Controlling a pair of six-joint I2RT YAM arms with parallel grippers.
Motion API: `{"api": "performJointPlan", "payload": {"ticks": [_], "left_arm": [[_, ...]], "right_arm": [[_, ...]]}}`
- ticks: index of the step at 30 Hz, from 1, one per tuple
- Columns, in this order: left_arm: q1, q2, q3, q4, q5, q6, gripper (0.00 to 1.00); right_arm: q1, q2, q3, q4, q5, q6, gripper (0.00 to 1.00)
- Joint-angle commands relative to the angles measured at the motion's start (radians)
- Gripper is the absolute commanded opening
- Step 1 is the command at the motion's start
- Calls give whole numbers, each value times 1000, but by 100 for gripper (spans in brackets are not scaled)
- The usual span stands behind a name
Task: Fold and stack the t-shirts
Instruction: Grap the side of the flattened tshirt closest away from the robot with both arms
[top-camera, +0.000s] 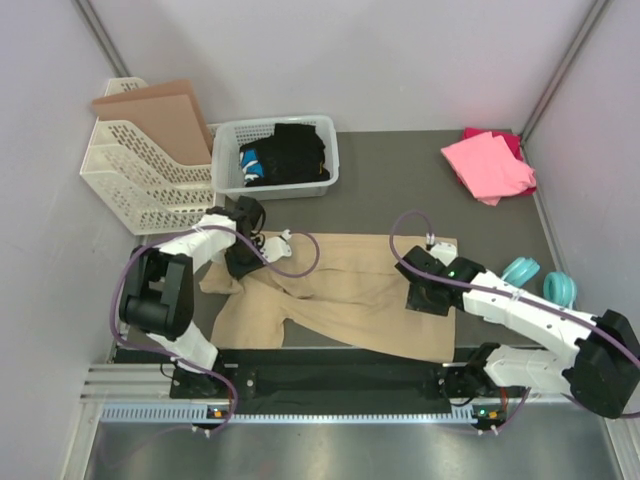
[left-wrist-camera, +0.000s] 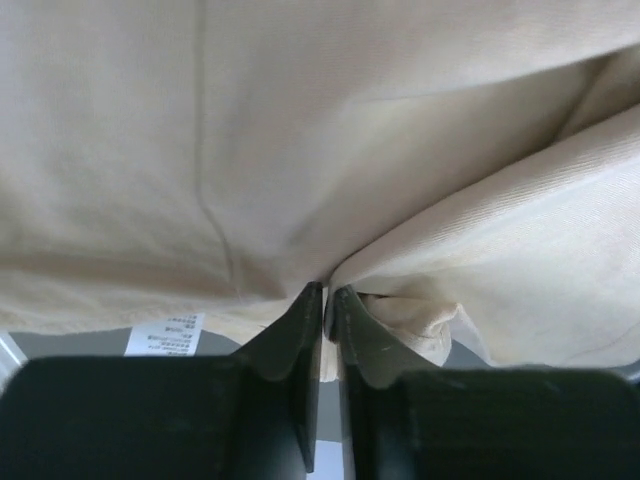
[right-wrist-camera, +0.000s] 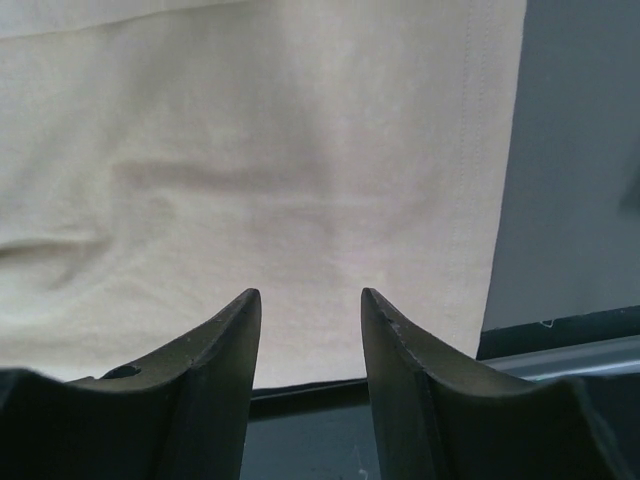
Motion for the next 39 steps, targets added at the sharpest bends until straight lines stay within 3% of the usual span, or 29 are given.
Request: {"api": "performJointPlan", "payload": {"ticks": [1,2,5,10,15,24,32,39], "left_arm": [[39,-29,-2,108,-58,10,17],[58,-31,1,120,-61,3,18],[91,-77,23,111,-42,-7,35],[93,-259,52,-56,-13,39,51],[78,-385,46,-218,120,96,53],[35,-413,-112,-330,149,151,51],[18,-364,-293,-255,77,167,52],[18,-349,-419,-76,47,139,53]], "right_arm": [[-23,14,37,18,51,-31,45],[-23,13,36,15,51,-31,45],[-17,-10,4,-14,22,-28,51],[18,-113,-59,-69,-47,14,53],[41,-168,-79,-150,-59,34,54],[132,-109,-23,-218,-91,80,54],[187,-44,-29,-175,-73,164,56],[210,-38,-46,-170,-69,199,60]]}}
